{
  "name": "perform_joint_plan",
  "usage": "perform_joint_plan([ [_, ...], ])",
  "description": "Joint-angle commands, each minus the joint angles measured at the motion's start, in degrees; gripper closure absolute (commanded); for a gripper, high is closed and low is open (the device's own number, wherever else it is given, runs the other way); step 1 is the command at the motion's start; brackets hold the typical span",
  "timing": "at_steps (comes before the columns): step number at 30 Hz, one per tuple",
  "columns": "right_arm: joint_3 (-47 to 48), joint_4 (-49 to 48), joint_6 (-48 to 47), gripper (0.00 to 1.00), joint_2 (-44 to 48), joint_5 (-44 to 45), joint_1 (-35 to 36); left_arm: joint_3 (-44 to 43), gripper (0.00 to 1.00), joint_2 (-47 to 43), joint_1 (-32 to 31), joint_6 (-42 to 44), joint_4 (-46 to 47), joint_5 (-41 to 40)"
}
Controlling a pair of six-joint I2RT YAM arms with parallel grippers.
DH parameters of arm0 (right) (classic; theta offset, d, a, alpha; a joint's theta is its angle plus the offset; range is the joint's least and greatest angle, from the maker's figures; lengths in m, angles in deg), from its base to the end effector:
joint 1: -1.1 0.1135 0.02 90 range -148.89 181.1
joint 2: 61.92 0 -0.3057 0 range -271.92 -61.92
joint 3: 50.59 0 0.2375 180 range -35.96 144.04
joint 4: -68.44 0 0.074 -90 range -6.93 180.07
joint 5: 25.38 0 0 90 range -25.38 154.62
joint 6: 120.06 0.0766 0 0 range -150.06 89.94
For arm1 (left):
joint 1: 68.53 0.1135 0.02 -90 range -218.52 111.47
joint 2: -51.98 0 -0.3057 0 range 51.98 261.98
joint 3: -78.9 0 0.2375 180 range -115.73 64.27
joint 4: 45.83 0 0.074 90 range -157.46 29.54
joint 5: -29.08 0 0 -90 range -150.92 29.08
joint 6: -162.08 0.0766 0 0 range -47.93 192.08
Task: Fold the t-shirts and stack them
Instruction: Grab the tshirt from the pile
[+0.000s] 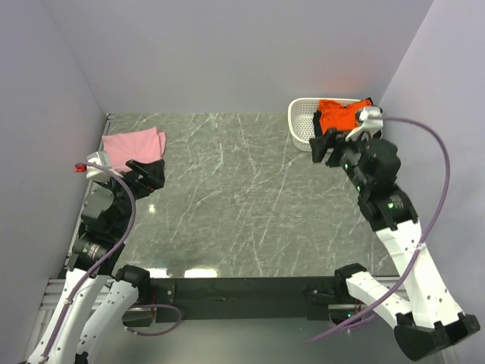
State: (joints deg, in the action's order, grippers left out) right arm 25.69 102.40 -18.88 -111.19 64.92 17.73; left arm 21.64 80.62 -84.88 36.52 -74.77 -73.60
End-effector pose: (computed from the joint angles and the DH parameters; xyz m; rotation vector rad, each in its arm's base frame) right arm 0.1741 0.0516 0.4348 -0.0771 1.7032 0.3585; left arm 0.1092 -0.0145 0.3730 -0.4390 1.5402 -0.5338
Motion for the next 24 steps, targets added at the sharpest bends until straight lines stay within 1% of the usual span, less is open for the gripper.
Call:
perform_joint_plan([
  [1, 10.21, 0.79, -4.15, 0.2, -5.02, 3.92, -0.01, 0.44, 0.01, 1.59, -0.25, 0.75, 1.65, 2.22],
  [3, 14.27, 1.14, -5.29, 0.15, -10.99, 6.29, -0.1, 0.62, 0.01, 2.12, -0.25, 0.83, 2.26, 3.63],
  [4, 19.08, 1.58, -5.73, 0.15, -13.63, 7.34, -0.1, 0.62, 0.01, 2.55, -0.34, 0.83, 2.44, 3.81],
  [5, 21.73, 2.28, -6.34, 0.14, -19.4, 8.4, -0.19, 0.62, 0.01, 2.73, -0.34, 0.83, 2.61, 3.99],
  [6, 24.63, 4.29, -6.61, 0.14, -22.67, 12.06, -0.45, 0.53, 0.01, 2.99, -0.34, 0.83, 2.7, 4.07],
  [7, 30.75, 5.53, -6.61, 0.14, -26.27, 14.36, -0.97, 0.36, 0.01, 3.43, -0.34, 0.83, 2.62, 3.99],
  [8, 34.12, 6.93, -5.57, 0.14, -33.71, 17.17, -1.76, 0.18, 0.01, 3.61, -0.34, 0.66, 2.44, 3.9],
  [9, 37.46, 9.99, -4.86, 0.14, -37.35, 19.54, -3.94, 0.01, 0.01, 3.79, -0.34, 0.57, 2.01, 3.72],
  [10, 43.76, 11.5, -4.16, 0.15, -41.12, 19.13, -5.53, -0.17, 0.01, 3.96, -0.34, 0.4, 1.74, 3.29],
  [11, 46.78, 13.0, -2.15, 0.16, -47.86, 18.35, -7.11, -0.34, 0.01, 4.05, -0.34, 0.22, 1.56, 3.28],
  [12, 49.51, 15.8, -1.08, 0.19, -51.06, 17.29, -8.61, -0.35, 0.01, 4.14, -0.34, 0.22, 1.47, 3.37],
  [13, 53.88, 16.78, -0.38, 0.21, -53.79, 14.85, -11.67, -0.43, 0.01, 4.14, -0.34, 0.22, 1.39, 3.72],
  [14, 55.32, 17.57, 1.11, 0.23, -58.43, 14.65, -12.57, -0.43, 0.01, 4.05, -0.34, 0.31, 1.39, 4.07],
  [15, 56.55, 18.1, 1.3, 0.25, -60.13, 14.65, -13.54, -0.43, 0.01, 3.96, -0.43, 0.22, 1.39, 4.16],
  [17, 55.34, 16.54, 1.21, 0.25, -62.86, 15.52, -15.21, -0.17, 0.01, 3.79, -0.43, 0.22, 1.82, 4.77],
  [18, 53.25, 14.09, 1.04, 0.25, -63.22, 15.96, -15.65, 0.18, 0.01, 3.7, -0.43, 0.13, 2.09, 5.04],
  [21, 51.56, 11.0, -0.1, 0.26, -65.24, 18.95, -16.45, 0.88, 0.01, 3.79, -0.43, -0.05, 2.97, 6.44],
  [24, 53.04, 10.72, -1.07, 0.27, -68.05, 21.67, -19.43, 1.76, 0.01, 3.88, -0.43, -0.4, 3.93, 7.24],
])
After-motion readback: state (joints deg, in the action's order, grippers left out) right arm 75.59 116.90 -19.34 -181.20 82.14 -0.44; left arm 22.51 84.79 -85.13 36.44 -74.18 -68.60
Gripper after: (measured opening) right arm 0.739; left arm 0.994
